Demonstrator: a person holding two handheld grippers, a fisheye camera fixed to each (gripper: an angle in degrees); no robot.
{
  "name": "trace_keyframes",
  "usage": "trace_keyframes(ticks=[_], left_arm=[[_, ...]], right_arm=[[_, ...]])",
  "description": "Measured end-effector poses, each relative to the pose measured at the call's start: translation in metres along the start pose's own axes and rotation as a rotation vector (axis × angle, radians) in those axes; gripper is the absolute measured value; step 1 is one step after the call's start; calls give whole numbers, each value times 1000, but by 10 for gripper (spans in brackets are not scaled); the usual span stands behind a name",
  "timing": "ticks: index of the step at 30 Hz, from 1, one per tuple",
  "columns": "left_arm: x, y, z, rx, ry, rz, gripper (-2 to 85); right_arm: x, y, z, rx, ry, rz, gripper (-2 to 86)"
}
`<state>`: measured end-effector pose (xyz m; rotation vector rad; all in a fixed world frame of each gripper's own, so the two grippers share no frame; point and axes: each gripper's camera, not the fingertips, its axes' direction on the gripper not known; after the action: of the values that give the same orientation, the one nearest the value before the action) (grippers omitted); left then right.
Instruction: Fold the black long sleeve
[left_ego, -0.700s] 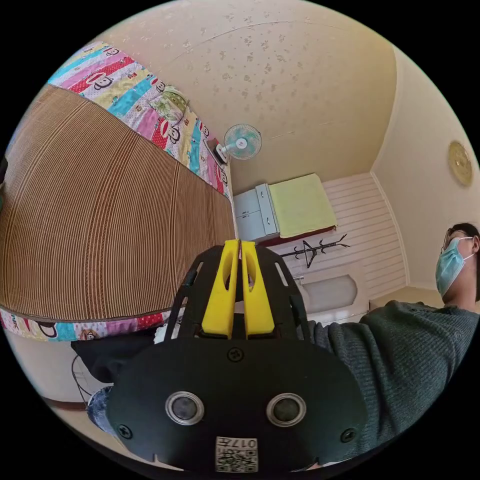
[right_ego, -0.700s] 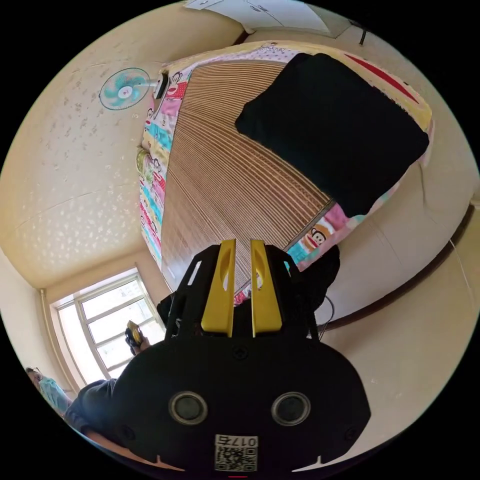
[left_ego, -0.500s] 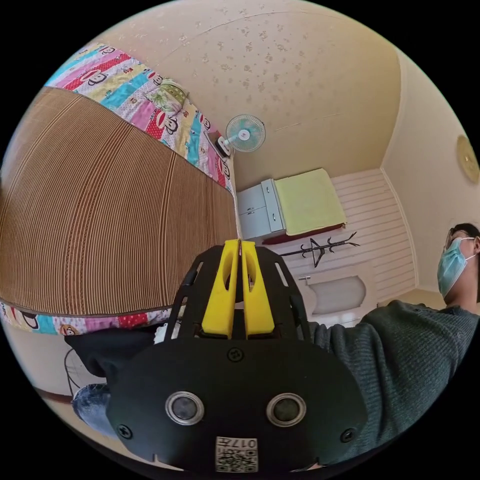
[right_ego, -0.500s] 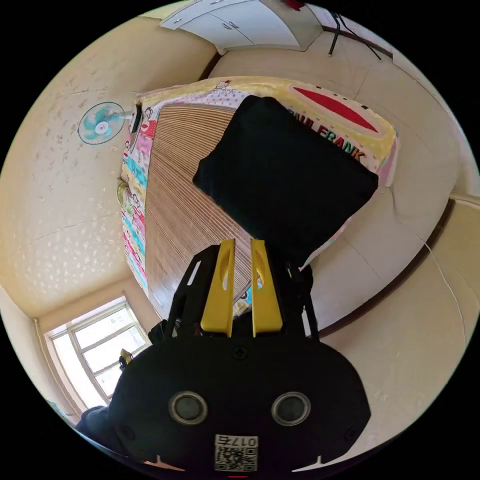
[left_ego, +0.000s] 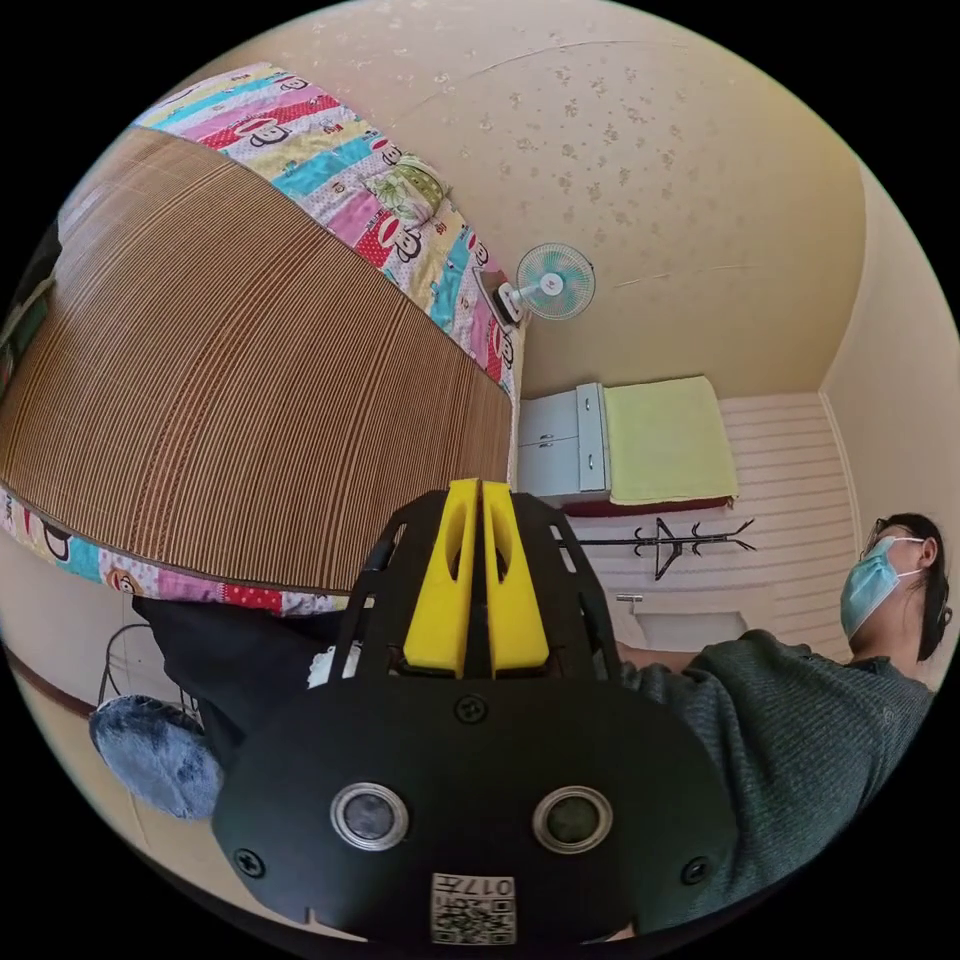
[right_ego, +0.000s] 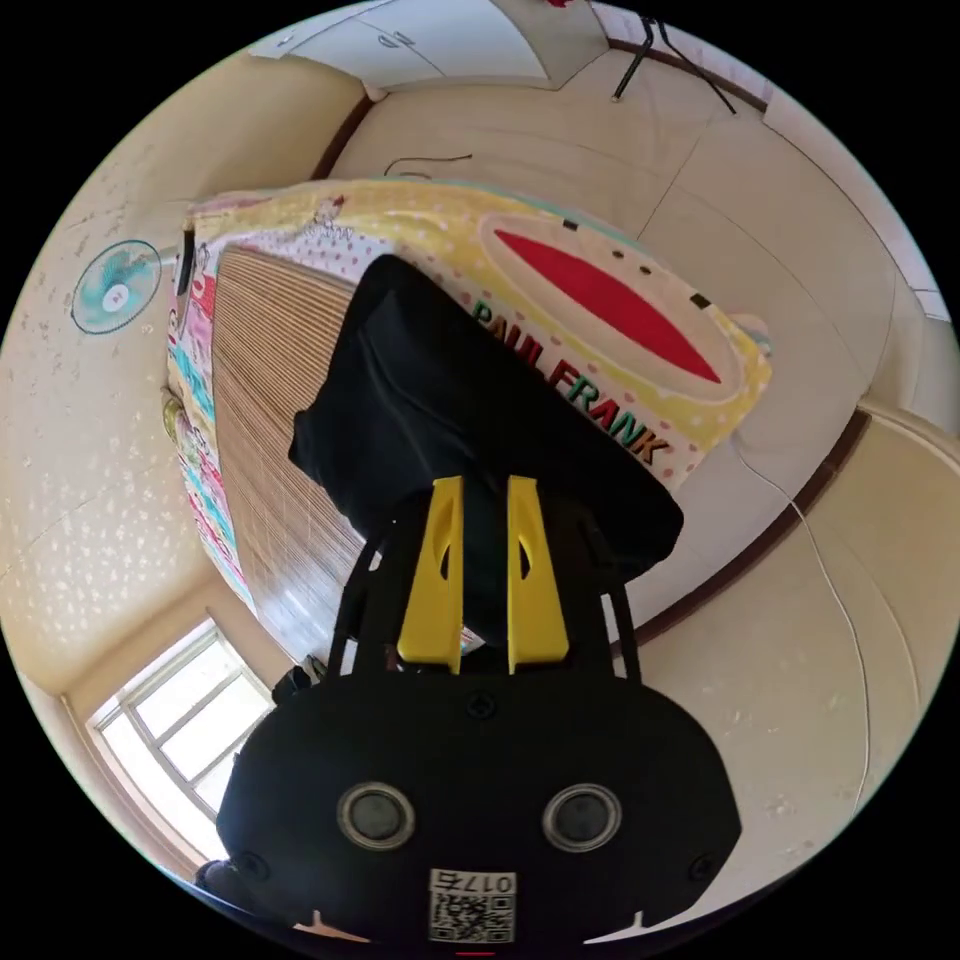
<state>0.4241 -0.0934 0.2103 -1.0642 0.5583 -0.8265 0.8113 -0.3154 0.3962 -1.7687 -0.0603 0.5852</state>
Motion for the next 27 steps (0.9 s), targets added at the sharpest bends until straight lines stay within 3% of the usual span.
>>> trace_keyframes(ticks=[2,5,8,10,12,16,20,25,27], left_arm=[[-2,-4,6,14,12,-21,-10],[-2,-11,15,31,19,-25,-10],[-1,-18,29,29,4,-17,-10],[-1,-27,46,2,10,-19,-10],[1,-34,57,-12,29,-15,-10],[13,-45,74,-30,44,36,-10],[15,-48,83,-32,9,56,-10],[3,-46,92,-22,10,16,-10],[1,-45,91,-10,-2,13,-10]], right_arm=[[-19,13,-4,8,-111,-102,28],[-52,50,5,-72,-487,-287,19],[-90,87,41,-278,-617,-460,17],[-112,102,70,-453,-550,-550,19],[-135,113,87,-565,-359,-561,24],[-181,113,36,-351,-367,-680,43],[-228,85,19,-163,-133,-711,93],[-268,51,88,-351,-9,-676,144],[-281,53,136,-458,165,-622,158]])
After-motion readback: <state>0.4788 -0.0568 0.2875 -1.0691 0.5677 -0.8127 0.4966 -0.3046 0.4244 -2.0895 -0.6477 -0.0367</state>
